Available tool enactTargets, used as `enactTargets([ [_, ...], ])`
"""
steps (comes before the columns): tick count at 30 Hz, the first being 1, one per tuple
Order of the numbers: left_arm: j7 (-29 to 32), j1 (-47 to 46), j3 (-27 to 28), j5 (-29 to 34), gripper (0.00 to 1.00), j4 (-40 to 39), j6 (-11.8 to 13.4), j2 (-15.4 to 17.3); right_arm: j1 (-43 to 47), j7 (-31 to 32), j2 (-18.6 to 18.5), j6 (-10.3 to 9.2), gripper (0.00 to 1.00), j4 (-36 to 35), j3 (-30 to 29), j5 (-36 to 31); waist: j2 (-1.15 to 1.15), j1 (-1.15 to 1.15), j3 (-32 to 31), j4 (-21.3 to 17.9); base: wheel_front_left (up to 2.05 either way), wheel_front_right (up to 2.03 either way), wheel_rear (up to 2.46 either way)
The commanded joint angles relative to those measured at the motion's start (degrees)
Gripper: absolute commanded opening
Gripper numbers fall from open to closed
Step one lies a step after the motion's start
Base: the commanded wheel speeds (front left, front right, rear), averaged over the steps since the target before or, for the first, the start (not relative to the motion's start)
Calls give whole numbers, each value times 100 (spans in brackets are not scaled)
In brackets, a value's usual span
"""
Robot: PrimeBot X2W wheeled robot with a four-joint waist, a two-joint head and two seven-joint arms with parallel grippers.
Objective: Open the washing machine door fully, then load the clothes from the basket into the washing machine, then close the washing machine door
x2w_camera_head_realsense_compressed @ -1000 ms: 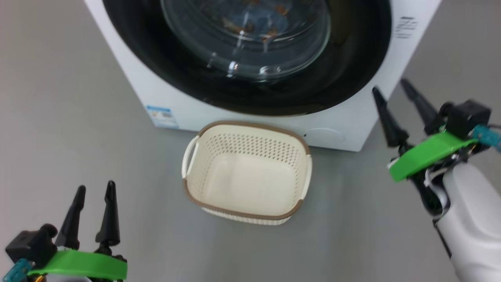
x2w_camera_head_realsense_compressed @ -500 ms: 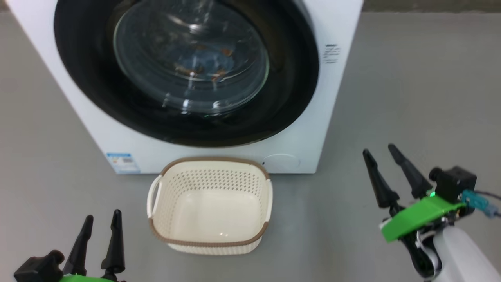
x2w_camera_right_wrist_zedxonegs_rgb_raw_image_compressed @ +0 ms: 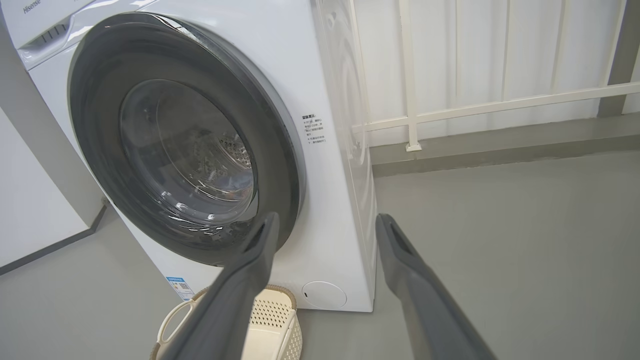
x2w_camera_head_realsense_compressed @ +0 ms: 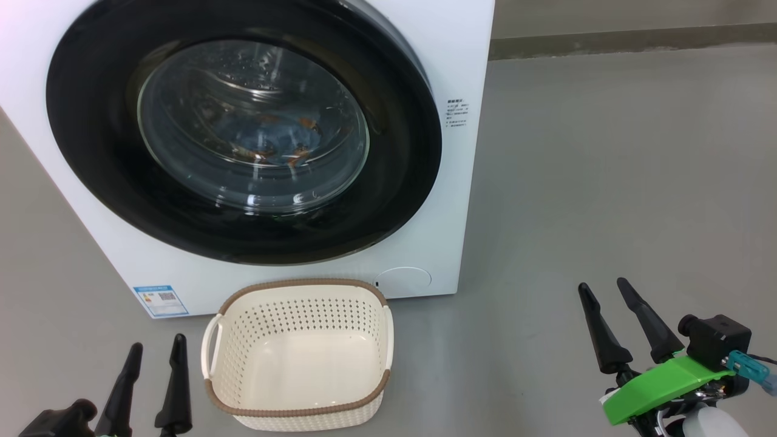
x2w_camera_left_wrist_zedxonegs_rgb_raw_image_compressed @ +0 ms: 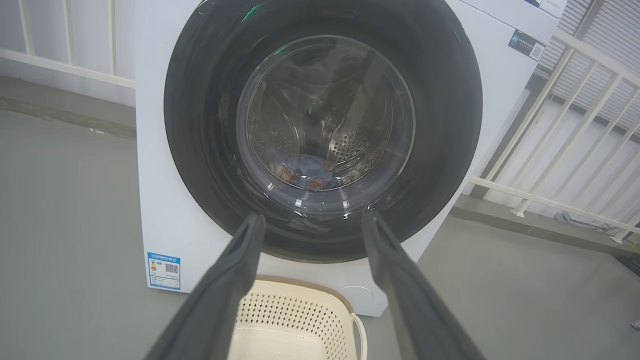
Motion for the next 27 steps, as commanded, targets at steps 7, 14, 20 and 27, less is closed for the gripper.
enactTargets([
  [7, -20, -137, 102, 151, 100, -217, 31, 83, 32, -28, 13, -12, 100, -244, -43, -166, 0, 0, 0, 31, 0, 0, 0],
  [14, -6, -157, 74, 156, 100, -255, 69, 105, 27, -28, 55, -12, 100, -250, -35, -225, 0, 0, 14, 93, 0, 0, 0],
  [20, -8, -148, 72, 155, 100, -269, 114, 104, 47, -28, 73, -12, 100, -252, -32, -250, 0, 0, 9, 119, 0, 0, 0],
  [27, -12, -144, 70, 161, 100, -288, 143, 119, 38, -28, 86, -12, 100, -237, -18, -253, 0, 0, 19, 117, 0, 0, 0],
])
